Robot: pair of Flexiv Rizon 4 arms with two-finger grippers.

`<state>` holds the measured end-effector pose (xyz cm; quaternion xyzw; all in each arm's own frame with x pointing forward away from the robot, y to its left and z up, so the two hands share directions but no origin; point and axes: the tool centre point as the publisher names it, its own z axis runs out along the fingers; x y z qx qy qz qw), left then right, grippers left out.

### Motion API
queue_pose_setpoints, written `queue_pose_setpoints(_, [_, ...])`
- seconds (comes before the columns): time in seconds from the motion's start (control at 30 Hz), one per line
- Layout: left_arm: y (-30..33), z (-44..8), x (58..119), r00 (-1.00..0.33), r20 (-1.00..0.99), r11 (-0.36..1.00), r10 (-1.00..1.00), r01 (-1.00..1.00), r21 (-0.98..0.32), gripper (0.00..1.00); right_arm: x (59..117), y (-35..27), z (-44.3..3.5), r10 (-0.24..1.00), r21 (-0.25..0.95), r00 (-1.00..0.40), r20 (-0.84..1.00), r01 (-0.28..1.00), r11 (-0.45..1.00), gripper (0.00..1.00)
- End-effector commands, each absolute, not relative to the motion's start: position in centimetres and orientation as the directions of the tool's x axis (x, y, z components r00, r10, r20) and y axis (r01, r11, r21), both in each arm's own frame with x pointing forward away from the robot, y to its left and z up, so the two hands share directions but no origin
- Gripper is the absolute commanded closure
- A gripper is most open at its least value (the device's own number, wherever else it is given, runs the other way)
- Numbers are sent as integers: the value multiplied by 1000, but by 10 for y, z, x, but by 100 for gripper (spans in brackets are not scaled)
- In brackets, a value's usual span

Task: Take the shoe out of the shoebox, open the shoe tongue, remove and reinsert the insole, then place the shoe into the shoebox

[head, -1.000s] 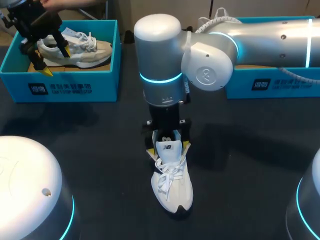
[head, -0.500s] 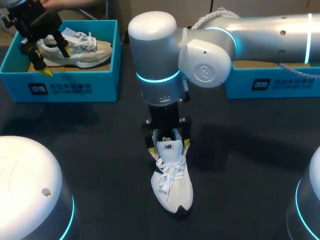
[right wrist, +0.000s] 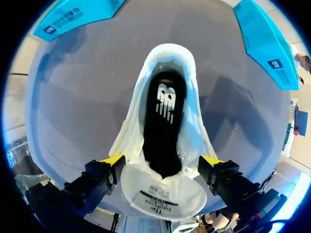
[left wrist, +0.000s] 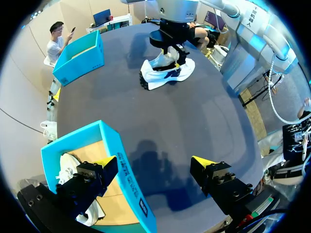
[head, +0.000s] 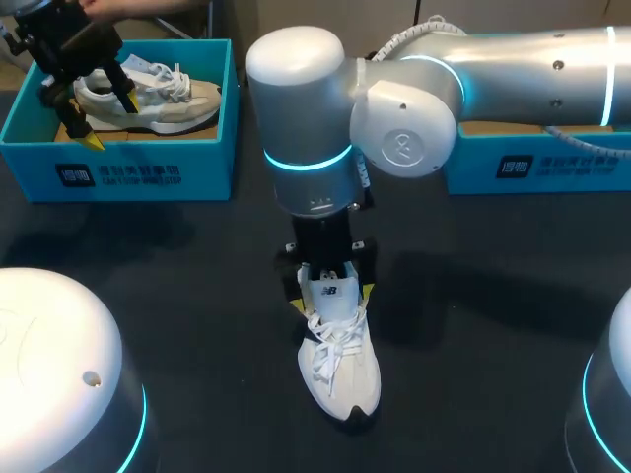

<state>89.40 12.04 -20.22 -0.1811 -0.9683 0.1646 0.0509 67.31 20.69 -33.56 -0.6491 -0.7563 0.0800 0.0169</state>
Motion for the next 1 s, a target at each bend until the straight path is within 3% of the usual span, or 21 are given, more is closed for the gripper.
queue_pose_setpoints(0.03, [121,-202,893,-929,38,881,368,335,-334,0,660,204,-329,986,-120,-146,-82,984,135,0])
queue_pose_setpoints(0.7, [121,-202,893,-929,38,881,368,335,-334,0,602,202,-296,995,-62,-56,-79,997,52,0])
queue_pose_setpoints(0.73, [121,-202,893,-929,38,881,368,335,-334,0,602,202,-295,995,-63,-56,-79,997,51,6])
queue_pose_setpoints(0.83, [121,-202,893,-929,38,881,368,335,-334,0,601,204,-294,995,-67,-61,-78,996,56,47])
queue_pose_setpoints(0.87, [121,-202,893,-929,38,881,368,335,-334,0,600,205,-294,995,-69,-59,-77,996,54,52])
queue_pose_setpoints(1.0, [121,-202,893,-929,38,881,368,335,-334,0,592,206,-295,996,-69,-52,-66,996,47,54])
